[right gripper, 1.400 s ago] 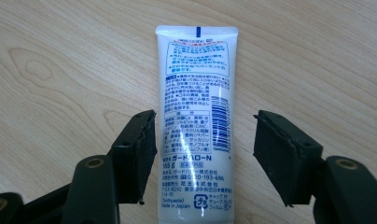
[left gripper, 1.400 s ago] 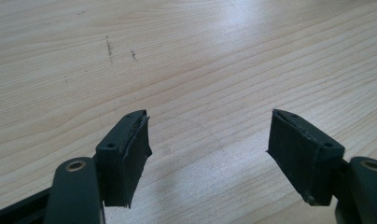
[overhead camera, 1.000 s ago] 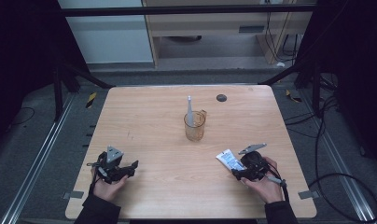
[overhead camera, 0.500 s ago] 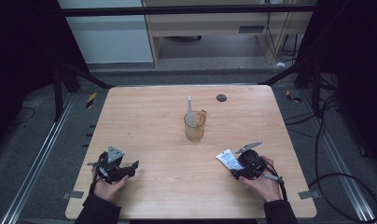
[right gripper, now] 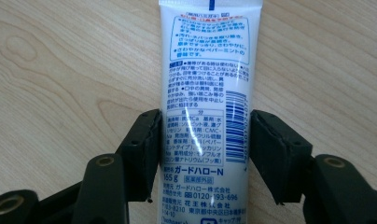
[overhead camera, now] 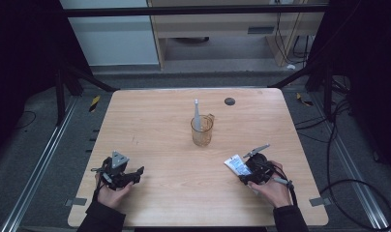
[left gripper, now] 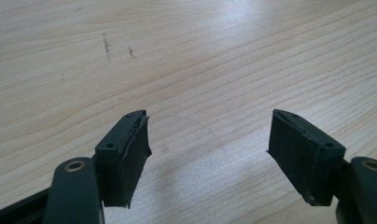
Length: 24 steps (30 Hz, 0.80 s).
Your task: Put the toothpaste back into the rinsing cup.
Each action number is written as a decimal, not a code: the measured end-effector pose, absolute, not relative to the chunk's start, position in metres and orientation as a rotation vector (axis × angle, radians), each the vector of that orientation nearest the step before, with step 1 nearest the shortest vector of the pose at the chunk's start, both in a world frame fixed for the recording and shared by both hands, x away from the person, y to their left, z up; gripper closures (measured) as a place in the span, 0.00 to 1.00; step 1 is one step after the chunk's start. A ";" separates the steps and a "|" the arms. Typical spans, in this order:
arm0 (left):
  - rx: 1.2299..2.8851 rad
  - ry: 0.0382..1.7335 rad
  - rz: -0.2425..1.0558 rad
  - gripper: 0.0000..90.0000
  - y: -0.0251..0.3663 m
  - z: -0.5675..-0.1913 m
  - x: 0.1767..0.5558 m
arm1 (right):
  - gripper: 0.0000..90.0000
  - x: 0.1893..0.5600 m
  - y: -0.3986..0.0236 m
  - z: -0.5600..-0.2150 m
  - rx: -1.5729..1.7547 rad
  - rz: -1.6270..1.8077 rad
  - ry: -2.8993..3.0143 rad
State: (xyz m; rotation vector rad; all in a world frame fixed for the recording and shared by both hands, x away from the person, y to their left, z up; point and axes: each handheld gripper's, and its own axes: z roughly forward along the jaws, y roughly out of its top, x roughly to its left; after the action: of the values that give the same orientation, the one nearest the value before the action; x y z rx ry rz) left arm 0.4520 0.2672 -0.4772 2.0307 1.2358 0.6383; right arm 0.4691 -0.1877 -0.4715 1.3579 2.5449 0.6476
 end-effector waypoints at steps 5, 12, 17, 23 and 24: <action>2.031 1.236 0.636 0.31 0.267 -0.477 0.452 | 0.49 0.469 -0.188 -0.474 1.354 0.619 2.567; 2.032 1.239 0.633 0.31 0.267 -0.478 0.452 | 0.49 0.470 -0.188 -0.476 1.362 0.602 2.580; 2.037 1.238 0.635 0.31 0.266 -0.478 0.453 | 0.52 0.470 -0.187 -0.475 1.367 0.591 2.577; 2.037 1.242 0.637 0.31 0.266 -0.478 0.453 | 0.63 0.469 -0.186 -0.473 1.374 0.587 2.566; 2.037 1.243 0.637 0.31 0.266 -0.478 0.453 | 0.65 0.468 -0.187 -0.472 1.376 0.591 2.563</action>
State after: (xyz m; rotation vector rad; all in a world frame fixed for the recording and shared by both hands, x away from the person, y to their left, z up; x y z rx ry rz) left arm 0.4528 0.2659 -0.4784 2.0366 1.2426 0.6371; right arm 0.4683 -0.1866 -0.4720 1.3756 2.5628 0.5905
